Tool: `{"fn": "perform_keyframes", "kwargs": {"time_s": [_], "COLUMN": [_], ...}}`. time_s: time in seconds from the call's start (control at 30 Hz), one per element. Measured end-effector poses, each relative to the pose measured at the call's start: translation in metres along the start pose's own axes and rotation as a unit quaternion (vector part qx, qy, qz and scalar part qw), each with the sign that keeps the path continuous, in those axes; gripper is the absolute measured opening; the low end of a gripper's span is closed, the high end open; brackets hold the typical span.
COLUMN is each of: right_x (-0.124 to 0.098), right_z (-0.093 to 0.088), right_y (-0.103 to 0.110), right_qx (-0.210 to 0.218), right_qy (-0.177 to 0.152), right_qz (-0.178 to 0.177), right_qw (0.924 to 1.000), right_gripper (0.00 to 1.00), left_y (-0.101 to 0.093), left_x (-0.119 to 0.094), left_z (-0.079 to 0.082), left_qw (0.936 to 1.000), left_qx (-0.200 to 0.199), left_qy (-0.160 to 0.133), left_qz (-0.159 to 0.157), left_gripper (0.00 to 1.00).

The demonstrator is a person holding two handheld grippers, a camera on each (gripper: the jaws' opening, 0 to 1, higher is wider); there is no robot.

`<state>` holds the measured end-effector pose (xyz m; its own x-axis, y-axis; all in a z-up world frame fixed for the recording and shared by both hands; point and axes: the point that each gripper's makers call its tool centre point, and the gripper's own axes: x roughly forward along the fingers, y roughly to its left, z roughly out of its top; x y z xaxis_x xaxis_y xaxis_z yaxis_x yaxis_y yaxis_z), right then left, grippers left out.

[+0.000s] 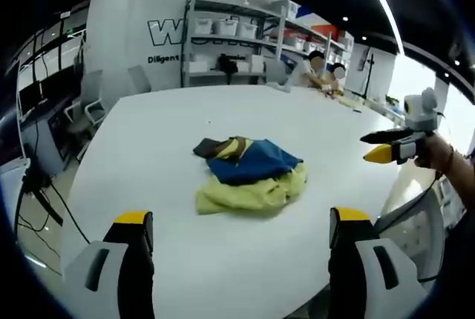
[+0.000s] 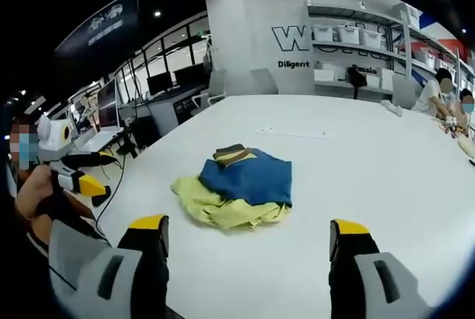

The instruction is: Fold the garment on the visible template until the final outline fits inside the template.

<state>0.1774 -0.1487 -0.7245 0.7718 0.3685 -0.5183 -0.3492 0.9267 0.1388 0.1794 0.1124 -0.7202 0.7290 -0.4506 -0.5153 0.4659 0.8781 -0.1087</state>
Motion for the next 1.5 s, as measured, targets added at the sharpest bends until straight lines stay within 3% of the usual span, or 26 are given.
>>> {"fn": "perform_keyframes", "kwargs": {"time_s": [0.47, 1.03, 1.2, 1.5], "right_x": [-0.003, -0.005, -0.005, -0.003], "right_z": [0.005, 0.002, 0.008, 0.003], "right_y": [-0.002, 0.003, 0.000, -0.003], "right_qx": [0.009, 0.009, 0.027, 0.019], "right_qy": [-0.015, -0.011, -0.029, -0.018], "right_qz": [-0.002, 0.004, -0.001, -0.004], "right_qw": [0.9998, 0.9999, 0.9992, 0.9997], "right_gripper": [0.87, 0.84, 0.83, 0.83], "left_y": [0.004, 0.010, 0.012, 0.015], "left_x": [-0.004, -0.007, -0.009, -0.008], "left_z": [-0.001, -0.003, 0.003, -0.001], "left_qw": [0.9999, 0.9998, 0.9996, 0.9997], "left_qx": [-0.011, -0.018, -0.024, -0.021], "left_qy": [-0.001, 0.003, -0.011, 0.001], "left_qz": [0.004, 0.007, 0.008, 0.012], "left_gripper": [0.95, 0.94, 0.93, 0.92]}}
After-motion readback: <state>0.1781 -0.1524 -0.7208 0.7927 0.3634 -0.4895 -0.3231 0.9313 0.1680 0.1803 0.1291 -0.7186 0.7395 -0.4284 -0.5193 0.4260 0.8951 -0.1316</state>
